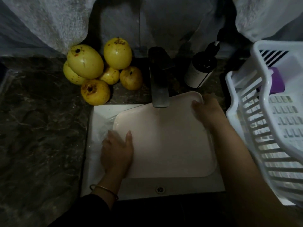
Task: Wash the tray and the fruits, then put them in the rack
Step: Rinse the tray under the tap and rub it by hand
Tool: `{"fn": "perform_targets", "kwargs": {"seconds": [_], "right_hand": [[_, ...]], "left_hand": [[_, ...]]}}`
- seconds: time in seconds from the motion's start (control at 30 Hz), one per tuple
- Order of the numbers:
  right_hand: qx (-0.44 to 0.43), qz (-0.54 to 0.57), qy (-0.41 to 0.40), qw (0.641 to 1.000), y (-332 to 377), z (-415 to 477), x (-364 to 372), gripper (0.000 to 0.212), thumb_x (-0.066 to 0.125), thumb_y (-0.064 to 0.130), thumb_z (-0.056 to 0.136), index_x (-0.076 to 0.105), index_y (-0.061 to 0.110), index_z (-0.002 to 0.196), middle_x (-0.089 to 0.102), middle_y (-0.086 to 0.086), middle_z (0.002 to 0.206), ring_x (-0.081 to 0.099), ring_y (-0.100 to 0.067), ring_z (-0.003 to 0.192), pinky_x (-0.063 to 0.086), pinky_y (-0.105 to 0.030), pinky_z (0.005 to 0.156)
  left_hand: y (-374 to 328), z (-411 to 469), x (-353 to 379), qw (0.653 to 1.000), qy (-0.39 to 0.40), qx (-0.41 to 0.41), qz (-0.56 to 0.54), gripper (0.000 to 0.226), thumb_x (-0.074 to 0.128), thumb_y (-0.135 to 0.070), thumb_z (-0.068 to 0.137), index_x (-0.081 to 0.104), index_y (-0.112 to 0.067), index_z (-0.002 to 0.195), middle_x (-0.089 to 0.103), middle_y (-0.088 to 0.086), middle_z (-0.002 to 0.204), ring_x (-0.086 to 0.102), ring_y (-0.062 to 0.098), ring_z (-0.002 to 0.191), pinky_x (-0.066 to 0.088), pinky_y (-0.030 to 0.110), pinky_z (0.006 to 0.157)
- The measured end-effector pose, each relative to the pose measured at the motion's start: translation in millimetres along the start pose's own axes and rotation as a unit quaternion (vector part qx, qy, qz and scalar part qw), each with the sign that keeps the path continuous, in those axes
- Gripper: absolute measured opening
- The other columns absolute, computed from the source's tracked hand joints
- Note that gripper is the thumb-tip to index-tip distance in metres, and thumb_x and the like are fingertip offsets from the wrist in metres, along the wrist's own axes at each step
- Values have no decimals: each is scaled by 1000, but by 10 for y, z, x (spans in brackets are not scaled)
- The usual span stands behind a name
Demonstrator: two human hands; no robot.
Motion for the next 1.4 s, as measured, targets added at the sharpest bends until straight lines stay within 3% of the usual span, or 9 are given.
{"fn": "perform_targets", "kwargs": {"seconds": [0.2, 0.4, 0.57, 0.7, 0.83, 0.9, 1.03, 1.23, 1.4], "right_hand": [[-18, 32, 1, 999, -39, -14, -24, 37, 49, 24, 97, 52, 9, 130, 57, -16, 125, 54, -35, 113, 45, -41, 94], [-17, 90, -5, 996, -143, -39, 0, 31, 46, 23, 100, 60, 9, 123, 64, -12, 113, 56, -19, 93, 40, -29, 79], [1, 82, -20, 996, -285, -3, 70, 40, 44, 36, 99, 59, 10, 127, 61, -13, 123, 55, -30, 113, 37, -29, 86], [-10, 61, -42, 997, -347, -21, 118, 42, 43, 37, 100, 59, 8, 126, 62, -17, 121, 55, -33, 110, 36, -28, 82], [29, -53, -18, 998, -480, 65, 305, 47, 34, 40, 101, 54, 3, 124, 61, -20, 118, 57, -36, 107, 42, -37, 87], [49, -106, 8, 993, -491, 78, 380, 43, 37, 34, 100, 48, 4, 129, 57, -20, 124, 55, -37, 112, 42, -39, 92], [-27, -62, -10, 998, -158, 126, 358, 47, 49, 25, 96, 41, 5, 137, 46, -19, 135, 48, -37, 121, 41, -42, 99], [-134, 42, -115, 983, 612, 1, -23, 26, 41, 22, 100, 59, 6, 93, 58, -12, 90, 56, -27, 88, 33, -29, 67], [-218, 86, -137, 962, 1246, -95, -143, 34, 37, 31, 102, 58, 7, 110, 60, -12, 105, 56, -24, 95, 31, -26, 69]], "left_hand": [[90, 103, -78, 999, -17, -41, -6, 67, 36, -68, 87, 43, -8, 115, 61, 19, 111, 60, 38, 99, 42, 40, 80], [173, 240, -146, 1000, -8, -25, -10, 61, 31, -62, 93, 46, -7, 115, 61, 24, 107, 59, 40, 99, 42, 40, 80], [311, 390, -118, 996, 15, -35, -86, 73, 22, -59, 96, 63, 1, 110, 60, 29, 113, 57, 44, 104, 45, 45, 92], [373, 321, 49, 941, 172, -122, -266, 86, 33, -74, 84, 59, -3, 123, 59, 22, 122, 56, 36, 111, 42, 44, 101], [314, 185, 65, 869, 280, -122, -390, 64, 48, -60, 84, 60, -9, 120, 66, 16, 114, 61, 33, 102, 48, 47, 93], [262, 152, 11, 868, 283, -93, -398, 52, 43, -52, 92, 60, -12, 119, 67, 14, 110, 62, 31, 99, 49, 41, 86], [221, 136, -81, 903, 226, -83, -356, 57, 39, -54, 95, 59, -8, 122, 63, 16, 113, 59, 30, 97, 45, 37, 87], [169, 145, -142, 910, 204, -88, -350, 55, 36, -57, 95, 57, -12, 119, 62, 12, 109, 58, 29, 94, 46, 35, 86], [196, 166, -163, 898, 207, -79, -380, 58, 39, -61, 92, 63, -12, 109, 69, 15, 104, 65, 29, 92, 51, 45, 91]]}}
Point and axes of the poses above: each hand's wrist, its own z-axis towards the middle knuckle, its own x-axis out of the palm, y = z × x, the point moved 8 cm from there along z, towards the middle knuckle
